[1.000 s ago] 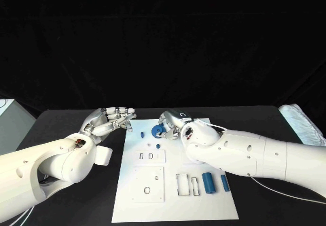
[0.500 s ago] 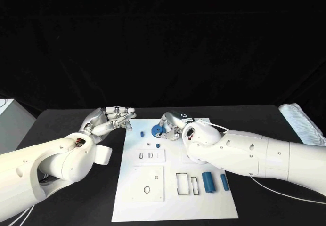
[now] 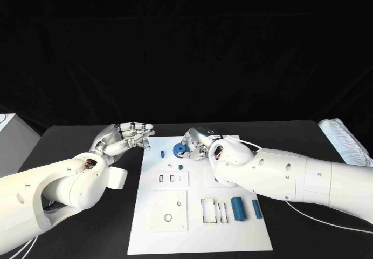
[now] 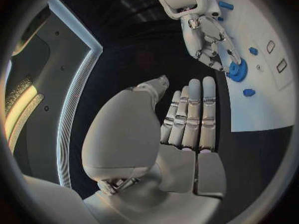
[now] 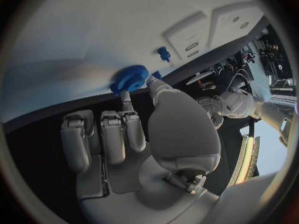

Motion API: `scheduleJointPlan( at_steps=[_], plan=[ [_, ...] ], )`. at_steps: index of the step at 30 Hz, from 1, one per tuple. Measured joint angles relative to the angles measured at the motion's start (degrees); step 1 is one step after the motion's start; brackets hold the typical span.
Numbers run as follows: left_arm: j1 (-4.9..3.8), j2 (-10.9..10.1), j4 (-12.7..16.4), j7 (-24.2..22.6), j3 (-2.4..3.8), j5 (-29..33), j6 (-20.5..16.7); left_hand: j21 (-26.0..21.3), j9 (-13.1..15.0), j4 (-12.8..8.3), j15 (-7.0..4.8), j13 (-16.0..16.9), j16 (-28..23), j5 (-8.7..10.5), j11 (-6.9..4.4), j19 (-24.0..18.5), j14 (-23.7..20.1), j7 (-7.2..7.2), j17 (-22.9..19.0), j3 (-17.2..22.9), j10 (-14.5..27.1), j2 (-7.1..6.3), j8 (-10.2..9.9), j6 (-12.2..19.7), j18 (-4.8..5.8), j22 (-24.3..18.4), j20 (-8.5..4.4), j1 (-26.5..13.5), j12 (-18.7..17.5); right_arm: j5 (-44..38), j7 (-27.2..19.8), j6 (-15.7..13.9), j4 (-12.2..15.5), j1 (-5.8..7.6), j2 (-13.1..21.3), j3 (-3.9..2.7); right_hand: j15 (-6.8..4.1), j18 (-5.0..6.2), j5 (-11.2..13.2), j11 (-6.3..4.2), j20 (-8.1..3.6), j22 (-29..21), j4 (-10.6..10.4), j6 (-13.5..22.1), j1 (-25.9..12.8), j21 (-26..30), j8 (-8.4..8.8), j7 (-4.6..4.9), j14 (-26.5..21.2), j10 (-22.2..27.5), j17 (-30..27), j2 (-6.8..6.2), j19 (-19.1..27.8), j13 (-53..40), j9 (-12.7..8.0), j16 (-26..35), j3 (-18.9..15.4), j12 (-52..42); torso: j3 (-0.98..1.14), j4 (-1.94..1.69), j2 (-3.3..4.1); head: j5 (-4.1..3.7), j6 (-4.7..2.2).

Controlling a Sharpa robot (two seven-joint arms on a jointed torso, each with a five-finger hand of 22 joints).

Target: Assemble the parts on the task board

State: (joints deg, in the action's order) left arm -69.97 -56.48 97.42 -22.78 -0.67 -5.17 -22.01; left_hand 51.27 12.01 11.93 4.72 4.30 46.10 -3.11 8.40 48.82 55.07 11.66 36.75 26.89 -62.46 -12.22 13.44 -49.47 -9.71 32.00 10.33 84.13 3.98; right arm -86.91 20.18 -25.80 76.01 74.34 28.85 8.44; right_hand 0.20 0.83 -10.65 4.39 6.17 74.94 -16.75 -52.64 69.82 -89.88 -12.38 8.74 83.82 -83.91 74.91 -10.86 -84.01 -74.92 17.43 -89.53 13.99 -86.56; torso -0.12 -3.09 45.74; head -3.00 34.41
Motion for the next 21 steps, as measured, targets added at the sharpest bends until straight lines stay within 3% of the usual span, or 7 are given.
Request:
scheduleJointPlan(
  at_steps=[8,21],
  plan=[
    [0.00,-0.1,0.0,0.0,0.00,0.0,0.0,0.0,0.0,0.0,0.00,0.0,0.0,0.00,0.00,0.0,0.0,0.00,0.0,0.0,0.0,0.00,0.0,0.0,0.00,0.0,0.00,0.0,0.0,0.0,0.1,0.2,0.8,-0.28,1.1,0.24,0.00,0.00,0.0,0.00,0.00,0.0,0.0,0.1,0.0,0.0,0.00,-0.08,0.0,0.0,0.0,0.00,0.0,0.0,0.1,0.0,0.0,0.0,-0.01,-0.02,0.00,0.00,-0.01],
    [0.00,-0.3,-0.2,0.1,0.00,0.0,0.0,0.0,0.0,0.0,0.00,0.0,0.0,0.00,0.00,0.0,0.0,0.00,0.0,0.0,0.0,0.00,0.0,0.0,0.00,0.0,0.00,0.0,0.0,-0.3,0.4,-0.1,4.6,-0.41,4.4,0.25,0.00,0.00,0.0,-0.01,0.00,0.0,0.0,-0.3,0.0,0.0,0.00,-0.07,0.0,0.0,0.0,0.00,0.0,0.0,0.1,0.0,0.0,-0.2,0.07,0.08,0.02,0.02,0.11]
  ],
)
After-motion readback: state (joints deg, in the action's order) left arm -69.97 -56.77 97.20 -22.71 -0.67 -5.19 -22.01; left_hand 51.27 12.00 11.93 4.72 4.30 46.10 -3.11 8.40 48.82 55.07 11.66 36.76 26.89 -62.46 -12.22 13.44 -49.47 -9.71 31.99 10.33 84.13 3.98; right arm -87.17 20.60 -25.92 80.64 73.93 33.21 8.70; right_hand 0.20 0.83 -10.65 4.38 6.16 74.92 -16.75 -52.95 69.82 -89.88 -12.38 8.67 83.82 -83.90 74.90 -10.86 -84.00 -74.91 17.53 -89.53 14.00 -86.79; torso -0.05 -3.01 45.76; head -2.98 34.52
